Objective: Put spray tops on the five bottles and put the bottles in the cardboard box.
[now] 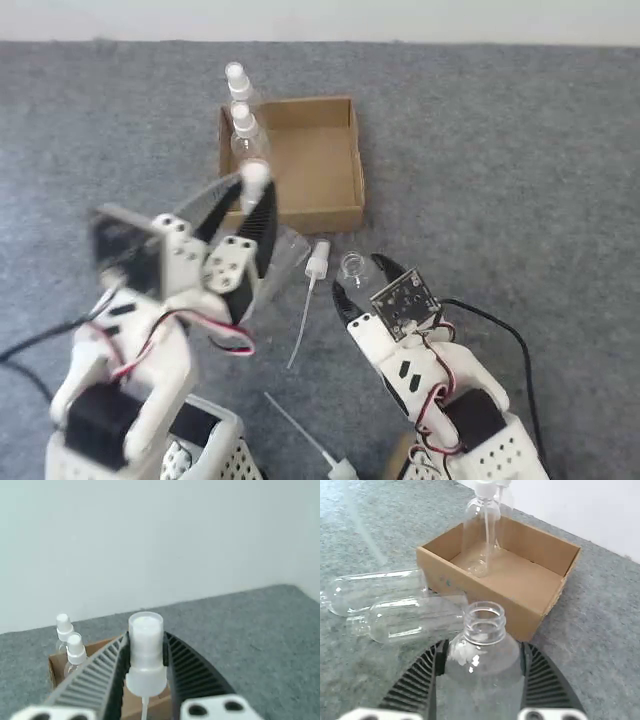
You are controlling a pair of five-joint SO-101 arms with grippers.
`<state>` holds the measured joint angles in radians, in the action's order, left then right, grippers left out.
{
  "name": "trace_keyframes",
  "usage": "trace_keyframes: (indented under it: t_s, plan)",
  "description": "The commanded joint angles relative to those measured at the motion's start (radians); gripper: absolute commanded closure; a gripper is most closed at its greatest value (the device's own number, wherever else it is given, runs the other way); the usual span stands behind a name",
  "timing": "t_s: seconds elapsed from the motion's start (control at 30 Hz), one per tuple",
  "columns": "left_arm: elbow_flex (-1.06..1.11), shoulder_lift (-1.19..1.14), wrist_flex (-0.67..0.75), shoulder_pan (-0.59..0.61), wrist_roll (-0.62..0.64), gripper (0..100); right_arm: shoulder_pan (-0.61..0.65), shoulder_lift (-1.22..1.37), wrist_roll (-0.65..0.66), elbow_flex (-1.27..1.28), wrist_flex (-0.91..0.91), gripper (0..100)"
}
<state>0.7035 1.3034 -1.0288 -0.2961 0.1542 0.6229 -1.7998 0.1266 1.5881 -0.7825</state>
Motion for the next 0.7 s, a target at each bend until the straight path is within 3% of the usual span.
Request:
trace_keyframes:
  t_s: [0.0, 0.23, 0.67]
  plan:
    - [0.002, 0.095, 0.035, 0.031, 0.035, 99, 0.042, -0.015, 0.002, -0.014, 0.030, 92.0]
    - [0.114, 0.239, 0.123, 0.032, 0.069, 99, 0.104, -0.015, 0.002, -0.014, 0.035, 91.9]
    - [0.245, 0.459, 0.186, 0.025, 0.071, 99, 0.119, -0.015, 0.009, 0.094, 0.266, 91.8]
